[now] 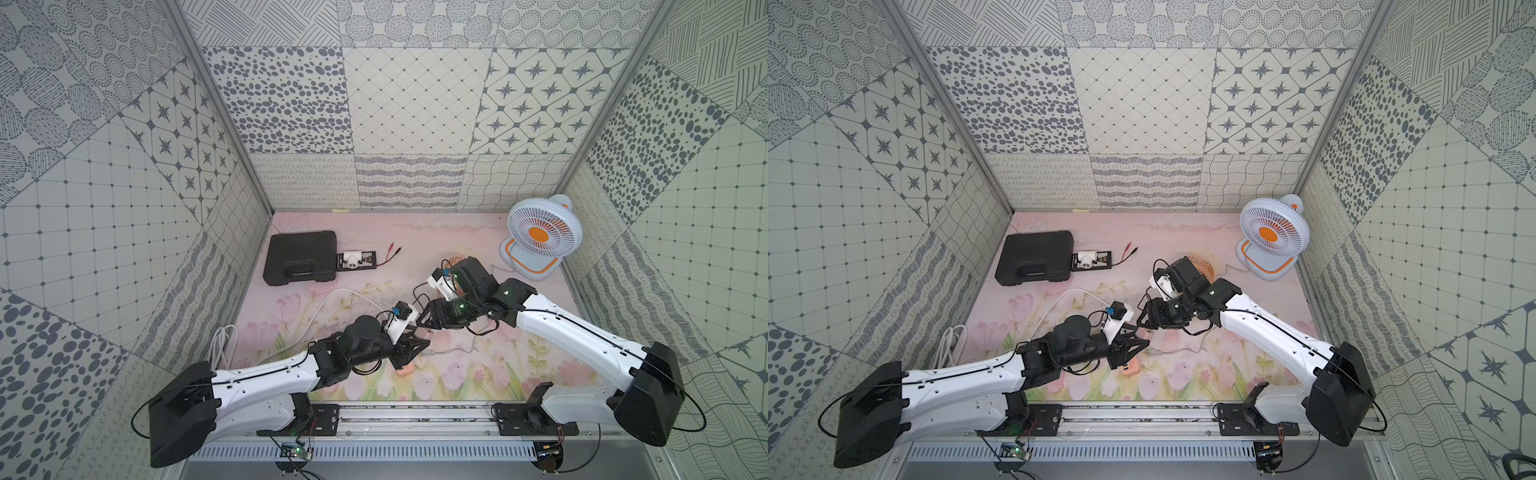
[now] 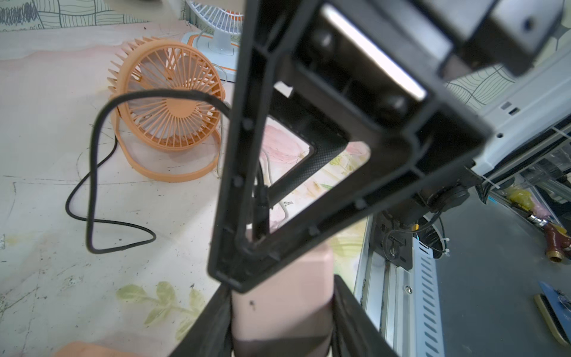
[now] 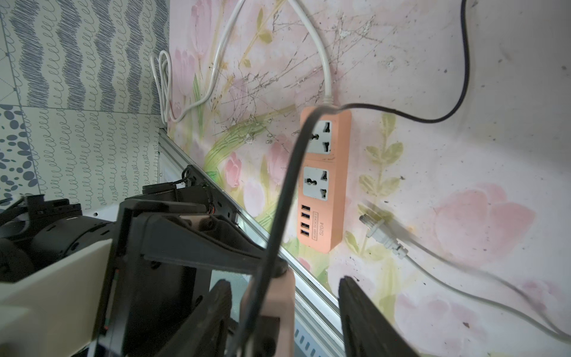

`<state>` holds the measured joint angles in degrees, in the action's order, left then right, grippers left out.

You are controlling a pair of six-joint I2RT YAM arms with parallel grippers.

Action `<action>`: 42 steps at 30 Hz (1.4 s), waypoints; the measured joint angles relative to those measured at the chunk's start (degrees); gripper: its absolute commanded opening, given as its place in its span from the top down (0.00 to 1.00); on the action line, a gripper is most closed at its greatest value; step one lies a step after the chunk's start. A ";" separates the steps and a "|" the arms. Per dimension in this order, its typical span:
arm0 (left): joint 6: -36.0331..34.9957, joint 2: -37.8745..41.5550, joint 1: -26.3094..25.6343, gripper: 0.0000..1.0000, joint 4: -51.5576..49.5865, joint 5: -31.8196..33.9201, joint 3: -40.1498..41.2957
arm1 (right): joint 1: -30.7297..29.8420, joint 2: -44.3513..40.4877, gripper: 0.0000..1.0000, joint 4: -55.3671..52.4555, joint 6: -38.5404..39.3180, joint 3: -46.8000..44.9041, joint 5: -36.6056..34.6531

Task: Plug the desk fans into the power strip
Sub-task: Pick up the plug from the center of the board.

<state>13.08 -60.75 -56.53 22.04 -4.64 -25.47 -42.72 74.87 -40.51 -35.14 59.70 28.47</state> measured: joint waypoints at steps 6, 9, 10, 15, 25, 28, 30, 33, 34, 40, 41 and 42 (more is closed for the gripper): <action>-2.80 0.22 -1.36 1.00 -0.70 1.53 -0.70 | -0.98 -0.52 0.45 0.02 -0.50 -0.83 0.00; -4.04 -0.02 -1.92 1.00 -0.85 2.38 -1.03 | -1.09 -1.14 0.46 0.00 -0.76 -1.46 -0.09; -4.31 -0.11 -2.03 1.00 -0.90 2.62 -1.05 | -1.14 -1.36 0.46 0.07 -0.90 -1.66 -0.20; -6.29 -1.33 -2.62 1.00 -1.86 4.81 -1.97 | -1.31 -2.54 0.48 -0.61 -1.44 -2.14 -1.31; -8.76 -2.73 -3.41 1.00 -2.56 8.02 -2.62 | -3.13 -3.19 0.67 -1.33 -1.57 -2.12 -3.26; -8.76 -2.75 -3.52 1.00 -3.02 7.89 -2.60 | -3.56 -3.19 0.78 -1.33 -0.48 -2.14 -3.56; -8.76 -2.75 -3.54 1.00 -3.04 7.93 -2.58 | -3.67 -3.19 0.86 -1.33 -0.20 -2.12 -3.72; -8.72 -2.75 -3.61 0.75 -2.99 8.15 -2.56 | -3.67 -3.19 1.00 -1.33 -0.15 -2.12 -3.74; -8.72 -2.73 -3.61 0.63 -2.95 8.31 -2.51 | -3.67 -3.19 1.00 -1.31 -0.15 -2.12 -3.82; -6.75 -0.42 -3.65 0.29 -1.68 12.11 -0.92 | -3.34 -3.87 1.00 -1.07 -0.74 -2.49 -7.26; -5.79 0.46 -3.65 0.24 -1.79 13.25 -0.74 | -3.10 -4.50 1.00 -1.05 -0.94 -2.89 -8.35; -4.66 1.36 -3.65 0.20 -1.99 14.12 -0.66 | -2.84 -5.40 1.00 -1.03 -1.14 -3.41 -9.79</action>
<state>8.43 -59.40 -60.18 20.05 9.47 -26.13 -45.56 69.47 -41.54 -36.27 56.29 18.68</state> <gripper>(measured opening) 0.727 0.307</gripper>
